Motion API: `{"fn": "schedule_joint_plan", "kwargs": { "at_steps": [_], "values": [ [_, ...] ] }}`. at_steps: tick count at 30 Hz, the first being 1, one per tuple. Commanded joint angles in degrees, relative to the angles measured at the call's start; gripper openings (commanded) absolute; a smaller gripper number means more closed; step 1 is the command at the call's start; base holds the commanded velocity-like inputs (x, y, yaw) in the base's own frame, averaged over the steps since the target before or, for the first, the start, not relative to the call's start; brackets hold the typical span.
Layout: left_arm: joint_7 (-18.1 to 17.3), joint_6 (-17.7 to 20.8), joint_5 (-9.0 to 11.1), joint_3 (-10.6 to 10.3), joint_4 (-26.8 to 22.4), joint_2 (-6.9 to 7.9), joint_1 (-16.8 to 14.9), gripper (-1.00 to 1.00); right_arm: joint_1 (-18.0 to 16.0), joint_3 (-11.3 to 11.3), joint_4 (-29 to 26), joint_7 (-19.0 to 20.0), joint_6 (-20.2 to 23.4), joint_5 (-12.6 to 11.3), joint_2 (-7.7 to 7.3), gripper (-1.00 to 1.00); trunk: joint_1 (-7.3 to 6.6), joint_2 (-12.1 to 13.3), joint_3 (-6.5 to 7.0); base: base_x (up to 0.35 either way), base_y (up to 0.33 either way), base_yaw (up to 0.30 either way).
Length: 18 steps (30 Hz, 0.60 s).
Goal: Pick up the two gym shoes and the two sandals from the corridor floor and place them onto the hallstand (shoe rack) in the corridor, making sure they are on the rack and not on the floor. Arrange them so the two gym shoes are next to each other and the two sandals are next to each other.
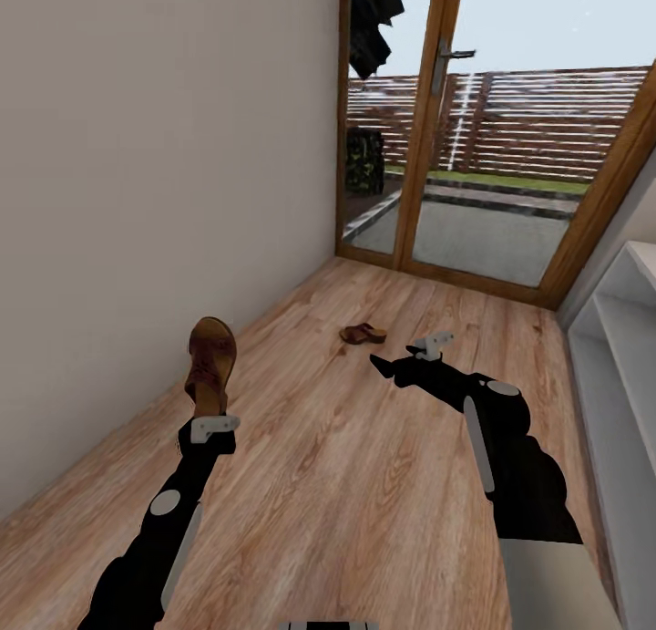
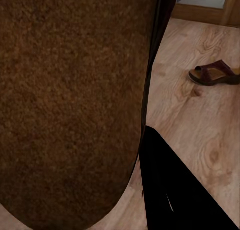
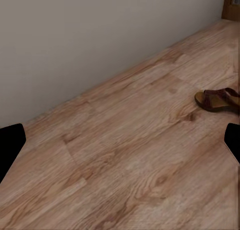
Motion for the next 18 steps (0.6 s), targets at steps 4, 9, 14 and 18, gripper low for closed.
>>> {"fn": "schedule_joint_plan", "kwargs": {
  "at_steps": [4,9,14,18],
  "values": [
    [-0.11,0.03,-0.62,0.11,-0.01,-0.05,-0.02,-1.0,-0.02,-0.14,-0.05,0.58,0.15,0.6,0.06,1.0,0.02,-0.02,-0.05,0.306,-0.146,0.0],
    [-0.11,0.0,-0.62,0.11,0.04,-0.05,-0.02,-1.0,-0.01,-0.14,-0.05,0.58,0.15,0.6,0.08,1.0,0.02,-0.02,-0.05,0.313,-0.135,0.0],
    [-0.11,0.01,-0.62,0.11,0.05,-0.05,-0.02,-1.0,0.02,-0.14,-0.05,0.58,0.15,0.6,0.09,1.0,0.02,-0.02,-0.05,0.33,-0.103,0.0],
    [-0.11,-0.05,-0.62,0.11,0.05,-0.05,-0.02,-1.0,0.0,-0.14,-0.05,0.58,0.15,0.6,0.09,1.0,0.02,-0.02,-0.05,0.333,-0.095,0.0]
  ]
}}
